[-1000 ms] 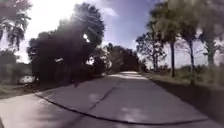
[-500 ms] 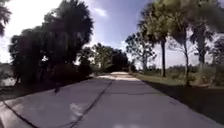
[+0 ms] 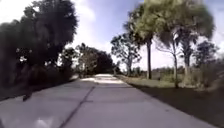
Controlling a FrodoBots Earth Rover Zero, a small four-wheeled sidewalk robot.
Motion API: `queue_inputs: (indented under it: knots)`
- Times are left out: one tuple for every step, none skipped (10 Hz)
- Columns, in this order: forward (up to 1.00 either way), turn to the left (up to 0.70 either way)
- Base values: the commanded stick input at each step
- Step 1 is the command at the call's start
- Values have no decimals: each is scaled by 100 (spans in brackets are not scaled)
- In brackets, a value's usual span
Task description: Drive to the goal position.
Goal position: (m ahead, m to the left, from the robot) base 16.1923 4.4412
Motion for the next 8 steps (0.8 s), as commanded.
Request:
queue_inputs:
  knots:
    - [100,0]
    - [100,0]
    - [100,0]
    - [100,0]
    - [100,0]
    - [100,0]
    - [100,0]
    - [100,0]
